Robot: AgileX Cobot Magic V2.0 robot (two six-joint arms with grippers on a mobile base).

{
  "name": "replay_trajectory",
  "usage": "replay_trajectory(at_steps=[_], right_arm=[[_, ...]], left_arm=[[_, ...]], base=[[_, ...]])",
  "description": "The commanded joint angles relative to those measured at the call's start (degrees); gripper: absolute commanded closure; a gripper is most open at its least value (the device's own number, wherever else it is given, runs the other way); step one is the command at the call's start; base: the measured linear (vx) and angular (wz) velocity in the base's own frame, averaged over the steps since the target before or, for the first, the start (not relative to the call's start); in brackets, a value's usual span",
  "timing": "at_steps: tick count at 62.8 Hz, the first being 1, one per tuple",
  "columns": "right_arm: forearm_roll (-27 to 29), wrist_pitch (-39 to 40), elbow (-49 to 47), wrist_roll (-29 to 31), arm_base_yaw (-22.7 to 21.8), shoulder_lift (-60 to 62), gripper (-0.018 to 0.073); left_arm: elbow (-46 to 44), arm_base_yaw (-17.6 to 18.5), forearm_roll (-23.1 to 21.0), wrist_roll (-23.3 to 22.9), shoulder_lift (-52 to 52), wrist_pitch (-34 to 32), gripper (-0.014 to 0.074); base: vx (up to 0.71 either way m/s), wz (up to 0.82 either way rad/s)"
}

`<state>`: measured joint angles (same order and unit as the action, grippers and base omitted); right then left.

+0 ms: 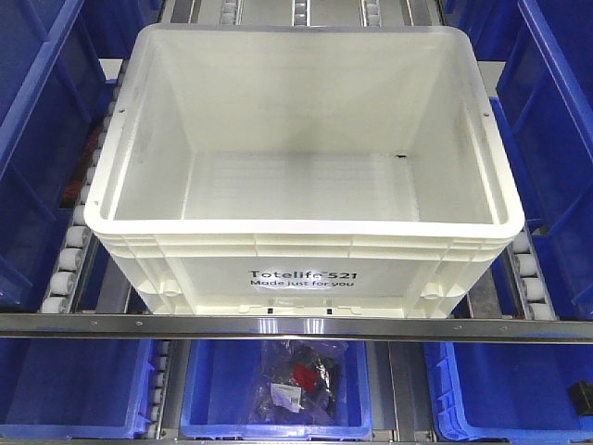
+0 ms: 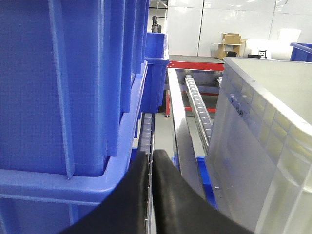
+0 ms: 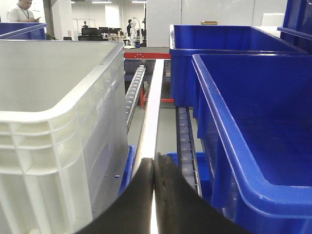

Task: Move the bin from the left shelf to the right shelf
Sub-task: 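Lower both grippers beside the white tote's side rims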

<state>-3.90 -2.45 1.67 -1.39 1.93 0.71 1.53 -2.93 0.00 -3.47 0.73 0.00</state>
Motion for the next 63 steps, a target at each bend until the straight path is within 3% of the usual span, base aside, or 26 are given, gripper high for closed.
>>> replay_trajectory(at_steps=[1, 44, 50, 63], right_arm=[[-0.28, 4.16, 0.55, 0.37, 0.0, 0.09, 0.0568], [-0.28, 4.09, 0.55, 0.37, 0.0, 0.09, 0.0568], [-0.6, 5.91, 0.43, 0.97, 0.0, 0.09, 0.0568], [-0.11, 5.59, -7.28, 0.35, 0.05, 0.01, 0.0568]], left_arm=[[-1.29, 0.42, -0.37, -0.38, 0.6, -4.06, 0.0594], [-1.29, 0.42, -0.37, -0.38, 0.6, -4.06, 0.0594], [-1.53, 0.41, -0.31, -0.24, 0.6, -6.83, 0.0594], [-11.22, 0.41, -0.36, -0.24, 0.6, -7.09, 0.0594]], base=[[0.0, 0.0], [0.0, 0.0], [0.0, 0.0], [0.0, 0.0]])
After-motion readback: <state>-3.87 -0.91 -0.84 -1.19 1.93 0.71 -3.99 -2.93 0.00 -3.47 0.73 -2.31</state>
